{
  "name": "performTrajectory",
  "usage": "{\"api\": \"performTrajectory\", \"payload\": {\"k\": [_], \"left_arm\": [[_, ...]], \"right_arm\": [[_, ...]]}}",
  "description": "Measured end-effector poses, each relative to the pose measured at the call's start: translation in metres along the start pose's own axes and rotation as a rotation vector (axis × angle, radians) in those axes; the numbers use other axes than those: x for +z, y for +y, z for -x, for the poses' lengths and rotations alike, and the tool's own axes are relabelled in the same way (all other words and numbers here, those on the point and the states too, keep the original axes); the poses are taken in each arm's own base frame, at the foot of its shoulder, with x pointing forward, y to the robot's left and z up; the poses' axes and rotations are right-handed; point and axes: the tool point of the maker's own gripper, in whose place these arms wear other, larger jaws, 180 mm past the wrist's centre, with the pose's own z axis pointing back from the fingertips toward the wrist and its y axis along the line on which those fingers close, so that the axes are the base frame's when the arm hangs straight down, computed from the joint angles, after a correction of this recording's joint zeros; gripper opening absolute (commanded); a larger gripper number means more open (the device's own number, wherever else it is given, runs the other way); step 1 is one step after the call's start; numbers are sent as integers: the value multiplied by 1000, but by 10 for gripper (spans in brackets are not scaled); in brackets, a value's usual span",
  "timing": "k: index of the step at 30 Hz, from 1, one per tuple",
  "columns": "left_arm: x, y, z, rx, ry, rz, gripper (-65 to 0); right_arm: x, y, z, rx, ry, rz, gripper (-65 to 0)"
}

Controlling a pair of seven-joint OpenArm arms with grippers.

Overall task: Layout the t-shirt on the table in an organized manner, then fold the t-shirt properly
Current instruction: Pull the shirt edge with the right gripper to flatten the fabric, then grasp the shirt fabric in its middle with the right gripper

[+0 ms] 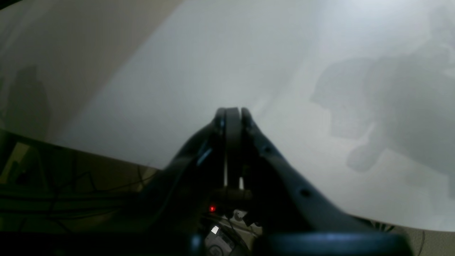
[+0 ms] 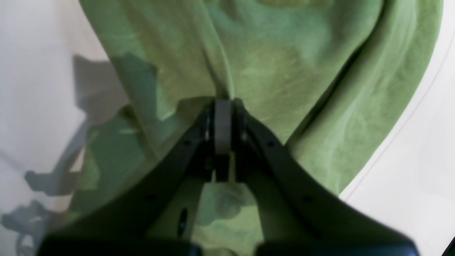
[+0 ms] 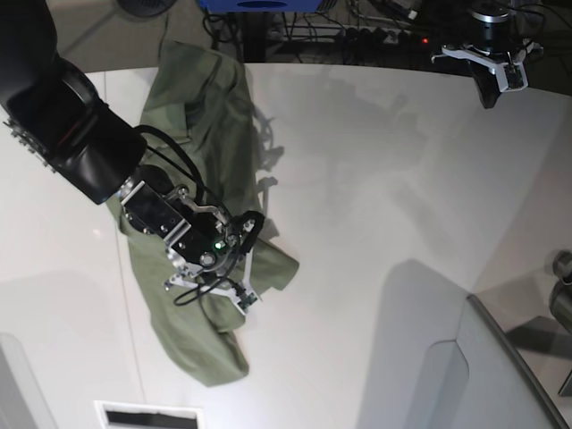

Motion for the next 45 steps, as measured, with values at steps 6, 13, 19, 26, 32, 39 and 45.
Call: {"api": "performTrajectory", "payload": {"k": [6, 13, 19, 26, 32, 39, 45], "left_arm": [[-3, -1, -4, 5, -12, -1, -650], [-3, 1, -4, 7, -12, -4, -650], [-2, 19, -6, -1, -15, -55, -650], [-1, 17, -4, 0, -11, -48, -650], [0, 12, -4, 8, -11, -36, -650], [0, 13, -4, 4, -11, -39, -650], [7, 15, 3, -5, 13, -38, -650]], "right_arm": [[10, 11, -13, 6, -25, -23, -650], [54, 2, -75, -173, -136, -98, -650], [68, -176, -39, -503, -126, 176, -650], [58, -278, 74, -950, -13, 301, -650], [57, -302, 156, -1129, 90, 469, -650], [46, -292, 147, -1100, 65, 463, -357], [38, -274, 135, -999, 74, 439, -224]]}}
